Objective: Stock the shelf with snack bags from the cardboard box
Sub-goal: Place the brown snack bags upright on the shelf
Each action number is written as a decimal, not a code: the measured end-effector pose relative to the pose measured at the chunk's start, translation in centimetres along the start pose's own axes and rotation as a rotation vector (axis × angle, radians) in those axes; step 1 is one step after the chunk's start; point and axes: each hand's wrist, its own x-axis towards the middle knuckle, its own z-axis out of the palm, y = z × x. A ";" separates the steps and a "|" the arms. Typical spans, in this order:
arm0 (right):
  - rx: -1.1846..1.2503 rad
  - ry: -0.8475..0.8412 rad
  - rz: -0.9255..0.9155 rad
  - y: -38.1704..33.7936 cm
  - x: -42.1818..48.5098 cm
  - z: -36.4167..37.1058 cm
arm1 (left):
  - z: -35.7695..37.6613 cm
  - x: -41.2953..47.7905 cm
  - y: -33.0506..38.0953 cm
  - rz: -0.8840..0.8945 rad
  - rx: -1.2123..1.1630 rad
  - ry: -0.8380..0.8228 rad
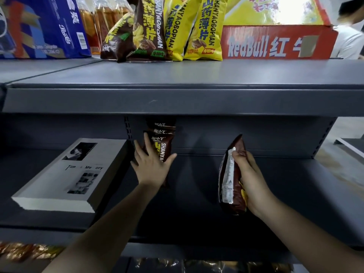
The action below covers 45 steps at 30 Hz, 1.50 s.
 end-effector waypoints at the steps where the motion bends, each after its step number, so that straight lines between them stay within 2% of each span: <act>1: 0.007 -0.004 0.001 -0.1 0.0 0.1 | -0.1 -0.8 -0.6 -0.021 -0.036 -0.029; 6: 0.027 -0.030 0.027 -0.2 -0.2 1.0 | 0.5 -3.4 -2.5 -0.068 -0.171 -0.128; 13: -0.018 -0.045 0.050 1.4 -1.1 2.1 | 1.1 -3.0 -2.0 -0.143 -0.141 -0.134; 16: -0.064 -0.054 0.033 1.6 -1.5 2.3 | 0.3 -3.3 -2.3 -0.151 -0.145 -0.217; 19: -0.091 -0.084 0.013 1.0 -1.6 2.9 | -1.3 -4.3 -2.8 -0.026 -0.156 -0.082; 21: -0.126 -0.096 -0.010 0.6 -1.4 4.0 | -3.0 -5.1 -2.6 0.068 -0.304 0.002; 24: -0.262 -0.030 -0.043 0.8 -1.0 6.4 | -6.0 -6.5 -1.5 0.175 -0.614 -0.175; 25: -0.306 -0.004 -0.058 1.0 -1.0 7.3 | -6.9 -6.9 -1.0 0.202 -0.636 -0.249; 28: -0.377 0.045 -0.099 1.2 -1.5 10.5 | -8.0 -8.3 -0.1 0.246 -0.501 -0.357; 31: -0.399 0.035 -0.091 1.7 -1.8 13.2 | -7.1 -8.9 -0.7 0.265 -0.427 -0.349; 36: -0.433 -0.131 -0.163 2.8 -1.7 14.9 | -6.3 -6.4 -3.8 0.181 -0.617 -0.385; 39: -0.516 -0.235 -0.247 3.5 -1.1 14.3 | -6.1 -4.4 -5.1 0.142 -0.535 -0.322; 42: -0.706 -0.282 -0.330 4.5 -0.6 13.3 | -6.2 -3.4 -5.1 0.139 -0.343 -0.284; 45: -1.004 -0.292 -0.419 5.1 -0.2 12.6 | -5.9 -3.1 -4.9 0.192 -0.325 -0.337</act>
